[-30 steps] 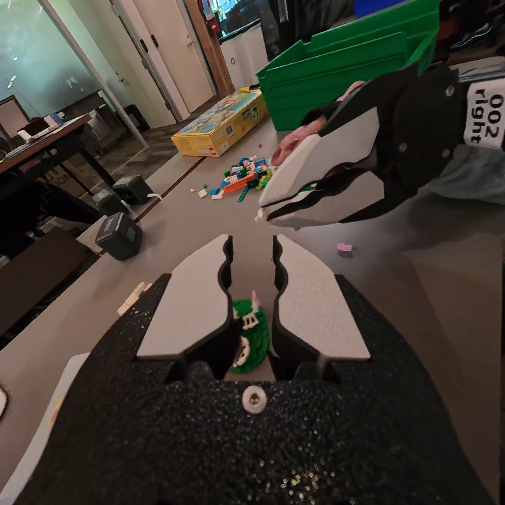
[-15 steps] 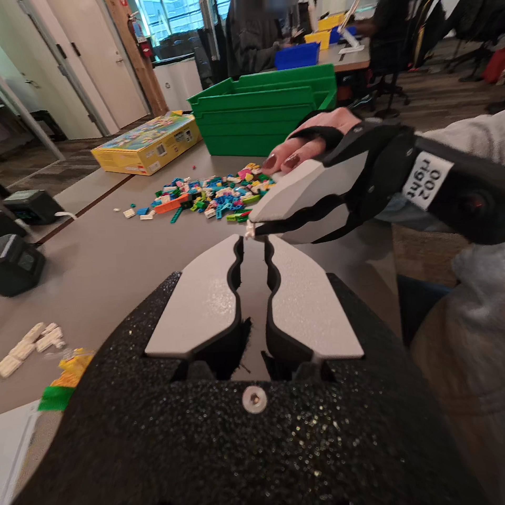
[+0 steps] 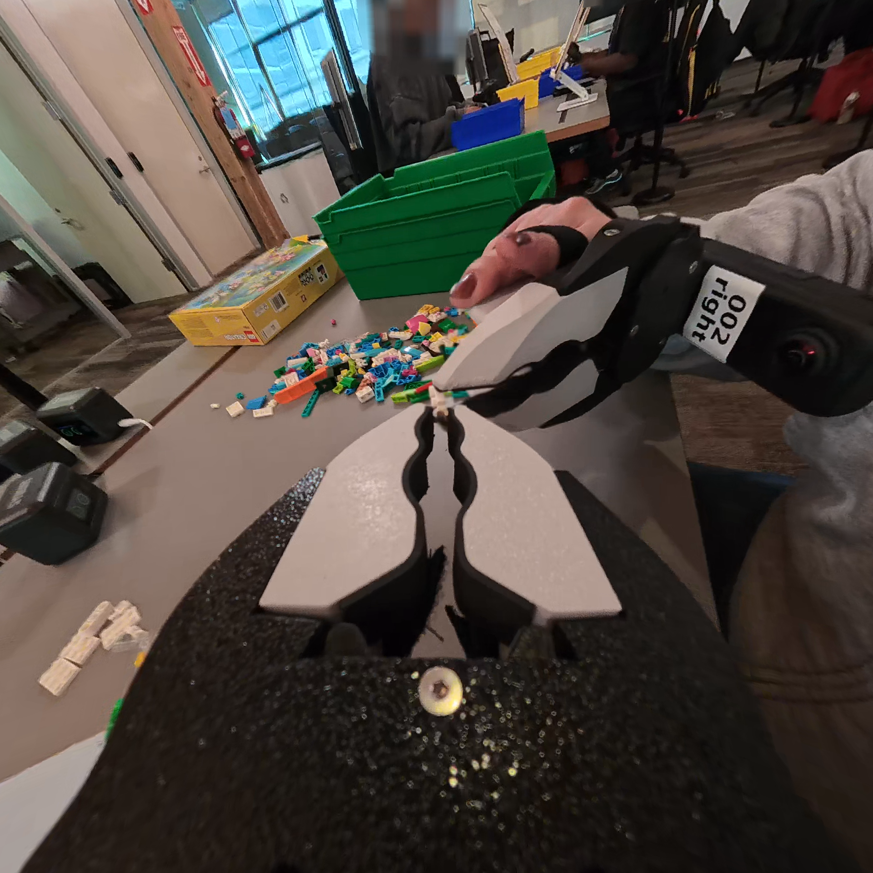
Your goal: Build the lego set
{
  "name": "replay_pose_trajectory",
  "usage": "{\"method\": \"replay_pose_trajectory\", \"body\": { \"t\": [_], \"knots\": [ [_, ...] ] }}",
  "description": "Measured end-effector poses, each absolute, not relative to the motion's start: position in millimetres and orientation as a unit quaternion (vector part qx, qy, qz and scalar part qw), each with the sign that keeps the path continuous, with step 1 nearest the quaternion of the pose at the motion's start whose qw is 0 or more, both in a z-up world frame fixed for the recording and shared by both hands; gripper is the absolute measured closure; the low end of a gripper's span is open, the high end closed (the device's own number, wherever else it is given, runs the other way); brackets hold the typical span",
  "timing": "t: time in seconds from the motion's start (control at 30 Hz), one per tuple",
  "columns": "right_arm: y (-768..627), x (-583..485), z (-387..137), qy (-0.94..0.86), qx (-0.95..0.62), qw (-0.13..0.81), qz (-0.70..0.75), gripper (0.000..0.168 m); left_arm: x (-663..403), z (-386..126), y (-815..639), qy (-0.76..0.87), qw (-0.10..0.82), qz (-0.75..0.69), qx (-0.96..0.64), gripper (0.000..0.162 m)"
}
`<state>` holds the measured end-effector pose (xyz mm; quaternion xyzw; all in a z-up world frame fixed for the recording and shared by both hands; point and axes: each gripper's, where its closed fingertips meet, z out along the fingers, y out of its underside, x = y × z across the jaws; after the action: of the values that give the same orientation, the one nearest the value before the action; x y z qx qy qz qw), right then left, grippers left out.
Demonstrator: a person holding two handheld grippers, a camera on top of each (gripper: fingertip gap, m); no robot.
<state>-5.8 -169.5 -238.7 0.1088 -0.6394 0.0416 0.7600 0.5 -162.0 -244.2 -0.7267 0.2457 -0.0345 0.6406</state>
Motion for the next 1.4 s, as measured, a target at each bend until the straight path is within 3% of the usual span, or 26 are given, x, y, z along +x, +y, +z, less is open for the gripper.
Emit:
{"method": "replay_pose_trajectory", "body": {
  "t": [0.07,0.13,0.33,0.5,0.67,1.03,1.17,1.3,1.4],
  "knots": [
    [-165,-7,-240,-0.645,0.091,0.757,0.050,0.143,-1,-239,-162,0.256,0.655,0.000,-0.711,0.157],
    [-155,-7,-238,-0.652,0.045,0.753,0.075,0.141,-4,-237,-161,0.264,0.660,0.040,-0.702,0.157],
    [-106,0,-215,-0.600,-0.255,0.708,0.272,0.155,-11,-228,-157,0.281,0.676,0.179,-0.658,0.157],
    [-118,-3,-223,-0.515,-0.497,0.417,0.560,0.151,-8,-222,-157,0.321,0.669,0.339,-0.579,0.157],
    [-141,-2,-224,-0.439,-0.528,0.179,0.704,0.148,-3,-220,-157,0.307,0.681,0.347,-0.567,0.157],
    [-156,-4,-229,-0.357,-0.558,0.032,0.749,0.155,0,-232,-153,0.354,0.618,0.459,-0.531,0.158],
    [-155,-7,-235,-0.363,-0.575,0.034,0.732,0.163,-1,-239,-150,0.351,0.613,0.453,-0.544,0.157],
    [-133,-5,-253,-0.462,-0.608,0.090,0.640,0.162,-8,-256,-141,0.330,0.605,0.379,-0.617,0.149],
    [-108,12,-288,-0.617,-0.625,0.093,0.469,0.162,-15,-262,-139,0.324,0.595,0.366,-0.639,0.150]
  ]
}}
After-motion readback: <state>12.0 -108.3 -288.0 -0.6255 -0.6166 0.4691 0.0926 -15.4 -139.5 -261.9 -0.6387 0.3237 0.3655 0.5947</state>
